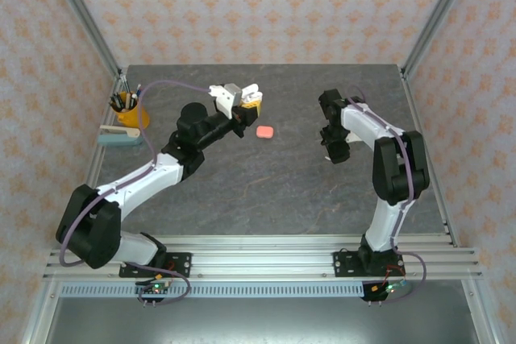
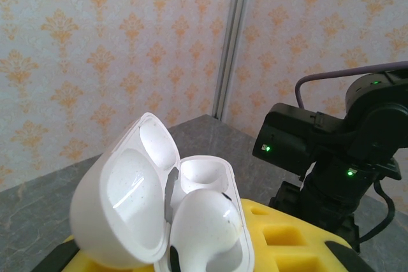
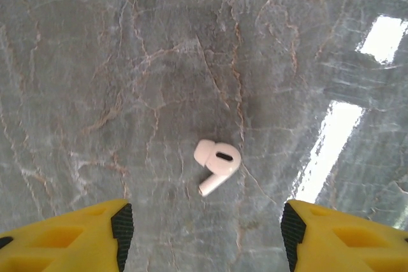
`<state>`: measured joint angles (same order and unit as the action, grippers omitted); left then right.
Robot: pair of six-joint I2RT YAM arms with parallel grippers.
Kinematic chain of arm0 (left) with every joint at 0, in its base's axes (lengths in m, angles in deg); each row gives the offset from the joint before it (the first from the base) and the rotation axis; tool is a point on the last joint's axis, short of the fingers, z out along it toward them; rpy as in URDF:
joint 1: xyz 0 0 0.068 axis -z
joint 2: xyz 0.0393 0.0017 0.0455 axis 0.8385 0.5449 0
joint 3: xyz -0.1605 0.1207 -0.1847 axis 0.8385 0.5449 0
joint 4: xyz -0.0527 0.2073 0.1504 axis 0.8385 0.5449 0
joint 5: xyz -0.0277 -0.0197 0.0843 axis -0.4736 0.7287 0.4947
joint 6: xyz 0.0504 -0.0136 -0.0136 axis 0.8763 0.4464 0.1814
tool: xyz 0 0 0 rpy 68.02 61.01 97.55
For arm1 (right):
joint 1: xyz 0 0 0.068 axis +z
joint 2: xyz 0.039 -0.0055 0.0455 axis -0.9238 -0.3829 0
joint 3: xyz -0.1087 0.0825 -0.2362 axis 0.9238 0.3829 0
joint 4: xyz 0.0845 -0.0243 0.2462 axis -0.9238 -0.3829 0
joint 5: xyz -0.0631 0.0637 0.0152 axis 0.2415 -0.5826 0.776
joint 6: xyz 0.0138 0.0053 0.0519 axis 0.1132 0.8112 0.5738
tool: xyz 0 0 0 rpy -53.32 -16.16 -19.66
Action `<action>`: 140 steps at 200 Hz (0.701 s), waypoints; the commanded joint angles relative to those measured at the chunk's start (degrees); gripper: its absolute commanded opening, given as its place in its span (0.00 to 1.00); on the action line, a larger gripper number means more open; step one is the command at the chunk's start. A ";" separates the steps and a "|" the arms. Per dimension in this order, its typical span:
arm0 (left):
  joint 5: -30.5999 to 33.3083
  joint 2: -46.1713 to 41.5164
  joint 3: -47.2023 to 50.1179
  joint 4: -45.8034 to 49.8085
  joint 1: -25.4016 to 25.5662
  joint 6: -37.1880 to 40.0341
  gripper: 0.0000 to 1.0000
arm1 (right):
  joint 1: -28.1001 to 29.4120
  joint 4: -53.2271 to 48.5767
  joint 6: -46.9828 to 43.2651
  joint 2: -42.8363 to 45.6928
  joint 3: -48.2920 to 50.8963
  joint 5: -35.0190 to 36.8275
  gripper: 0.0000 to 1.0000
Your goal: Insert wireless bluetooth earbuds into charging case
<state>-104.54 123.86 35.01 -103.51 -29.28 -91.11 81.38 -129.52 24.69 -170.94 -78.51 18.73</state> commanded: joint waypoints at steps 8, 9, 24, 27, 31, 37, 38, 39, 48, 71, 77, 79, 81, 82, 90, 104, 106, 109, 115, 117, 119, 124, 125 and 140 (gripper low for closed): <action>-0.79 1.00 -1.86 -3.65 -0.06 -1.15 0.00 | -1.17 -1.83 2.67 -2.52 -0.94 -0.95 0.63; -0.77 1.07 -1.87 -3.70 -0.08 -1.11 0.00 | -1.16 -1.79 2.66 -2.59 -0.92 -0.96 0.63; -0.83 1.56 -1.77 -4.26 -0.09 -1.33 0.00 | -1.69 -1.19 2.41 -3.07 -0.04 -0.75 0.63; -0.85 1.65 -1.71 -4.34 -0.03 -1.41 0.00 | -1.84 -0.94 2.39 -3.06 0.23 -0.83 0.63; -0.77 1.73 -1.62 -4.41 -0.02 -1.37 0.00 | -1.99 -0.56 2.22 -3.10 0.47 -0.93 0.63; -0.75 1.88 -1.54 -4.61 -0.02 -1.38 0.00 | -2.24 0.02 2.13 -3.23 1.18 -1.18 0.62; -0.70 1.90 -1.53 -4.67 -0.02 -1.40 0.00 | -2.26 0.11 2.13 -3.26 1.23 -1.25 0.62; -0.68 1.96 -1.53 -4.69 -0.06 -1.41 0.00 | -2.28 0.20 2.08 -3.27 1.35 -1.24 0.62; -0.65 2.16 -1.40 -4.90 -0.07 -1.40 0.00 | -2.70 0.98 1.91 -3.58 1.95 -1.64 0.62; -0.59 2.71 -1.32 -5.29 -0.04 -1.33 0.00 | -3.26 2.07 1.19 -4.53 2.51 -2.27 0.61; -0.57 2.87 -1.35 -5.41 -0.04 -1.33 0.00 | -3.30 2.25 1.00 -4.88 2.48 -2.31 0.61; -0.57 2.95 -1.31 -5.42 -0.02 -1.33 0.00 | -3.33 2.29 0.92 -5.02 2.42 -2.38 0.61; -0.57 3.06 -1.34 -5.42 -0.09 -1.33 0.00 | -3.36 2.35 0.84 -5.12 2.43 -2.44 0.61; -0.57 3.06 -1.35 -5.42 -0.05 -1.33 0.00 | -3.35 2.37 0.82 -5.17 2.43 -2.45 0.61; -0.57 3.23 -1.30 -5.64 -0.02 -1.31 0.00 | -3.46 2.61 0.54 -5.55 2.28 -2.60 0.60; -0.57 3.50 -1.29 -5.88 -0.02 -1.42 0.00 | -3.45 3.01 0.29 -6.25 2.03 -2.80 0.60; -0.57 3.51 -1.31 -5.91 -0.02 -1.40 0.00 | -3.44 3.01 0.28 -6.35 1.93 -2.83 0.60; -0.57 3.57 -1.28 -5.87 -0.04 -1.39 0.00 | -3.43 3.07 0.19 -6.48 1.91 -2.81 0.59; -0.57 3.60 -1.27 -6.06 -0.07 -1.42 0.00 | -3.45 3.10 0.11 -6.74 1.74 -2.84 0.59; -0.57 3.66 -1.22 -6.09 -0.05 -1.42 0.00 | -3.44 3.10 0.04 -6.78 1.69 -2.84 0.59; -0.55 3.68 -1.19 -6.09 -0.05 -1.42 0.00 | -3.43 3.05 0.02 -6.90 1.63 -2.88 0.59; -0.53 3.68 -1.18 -6.04 -0.06 -1.42 0.00 | -3.45 2.97 -0.02 -7.18 1.51 -2.82 0.59; -0.51 3.68 -1.18 -6.08 -0.08 -1.37 0.00 | -3.48 2.99 -0.09 -7.25 1.49 -2.82 0.59; -0.48 3.77 -1.00 -6.12 -0.10 -1.42 0.00 | -3.44 2.87 -0.16 -7.71 1.06 -2.75 0.58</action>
<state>-104.65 127.44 35.01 -106.01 -29.28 -91.73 78.14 -126.39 25.17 -176.28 -77.11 15.93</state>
